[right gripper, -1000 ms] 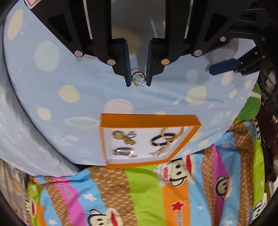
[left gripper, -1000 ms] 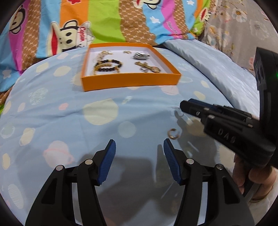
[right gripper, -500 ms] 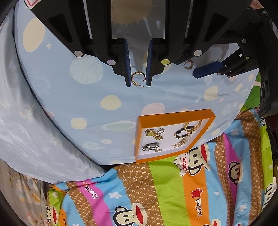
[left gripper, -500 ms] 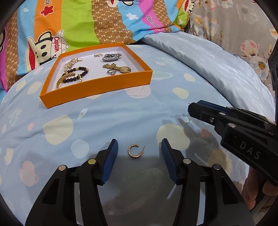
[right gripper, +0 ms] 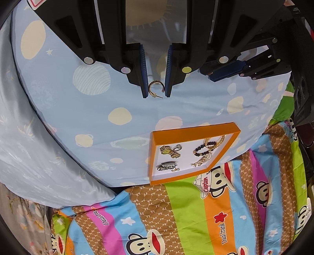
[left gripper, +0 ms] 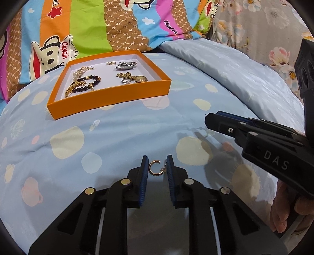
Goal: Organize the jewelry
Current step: 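Grasp one gold hoop with the right tool while the left tool grasps the other hoop, then carry both hoops into the box and open both tools to release them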
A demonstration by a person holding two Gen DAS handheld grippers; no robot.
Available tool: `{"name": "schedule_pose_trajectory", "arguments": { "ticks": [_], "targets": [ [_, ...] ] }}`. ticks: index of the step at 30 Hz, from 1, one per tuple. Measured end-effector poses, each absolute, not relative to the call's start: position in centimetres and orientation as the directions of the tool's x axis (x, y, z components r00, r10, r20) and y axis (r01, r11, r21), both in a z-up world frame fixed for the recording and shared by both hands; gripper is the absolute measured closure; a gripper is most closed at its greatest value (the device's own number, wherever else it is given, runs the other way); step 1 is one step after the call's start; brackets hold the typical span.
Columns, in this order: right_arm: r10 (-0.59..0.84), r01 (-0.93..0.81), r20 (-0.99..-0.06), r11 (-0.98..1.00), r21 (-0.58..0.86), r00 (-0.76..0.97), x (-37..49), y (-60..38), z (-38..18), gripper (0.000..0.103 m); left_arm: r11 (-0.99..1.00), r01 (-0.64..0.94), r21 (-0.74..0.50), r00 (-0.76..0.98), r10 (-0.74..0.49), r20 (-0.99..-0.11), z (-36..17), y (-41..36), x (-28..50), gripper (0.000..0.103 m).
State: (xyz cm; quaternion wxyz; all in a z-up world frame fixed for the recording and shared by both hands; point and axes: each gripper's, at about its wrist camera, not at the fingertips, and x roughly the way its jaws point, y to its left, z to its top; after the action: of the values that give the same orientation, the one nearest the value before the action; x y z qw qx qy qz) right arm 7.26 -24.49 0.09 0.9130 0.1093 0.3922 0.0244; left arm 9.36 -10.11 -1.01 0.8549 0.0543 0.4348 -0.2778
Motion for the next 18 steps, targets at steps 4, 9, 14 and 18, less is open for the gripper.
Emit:
{"name": "schedule_pose_trajectory", "arguments": {
  "ticks": [4,9,14,18],
  "targets": [
    [0.136,0.025,-0.702,0.976,0.215,0.699,7.4,-24.1,0.7,0.087,0.842,0.512,-0.169,0.47,-0.439,-0.766,-0.2,-9.5,9.6,0.085],
    [0.146,-0.007,-0.681,0.979,0.203,0.718,8.6,-23.3,2.2,0.087,0.856,0.486,-0.177,0.498,-0.437,-0.749,1.7,-7.9,11.1,0.085],
    [0.169,-0.05,-0.656,0.979,0.196,0.735,10.7,-22.4,3.8,0.087,0.881,0.442,-0.168,0.542,-0.412,-0.733,3.3,-6.0,14.0,0.085],
    [0.183,-0.085,-0.628,0.98,0.183,0.756,13.5,-21.6,5.3,0.087,0.897,0.41,-0.166,0.581,-0.397,-0.71,4.7,-4.8,16.9,0.085]
  ]
}}
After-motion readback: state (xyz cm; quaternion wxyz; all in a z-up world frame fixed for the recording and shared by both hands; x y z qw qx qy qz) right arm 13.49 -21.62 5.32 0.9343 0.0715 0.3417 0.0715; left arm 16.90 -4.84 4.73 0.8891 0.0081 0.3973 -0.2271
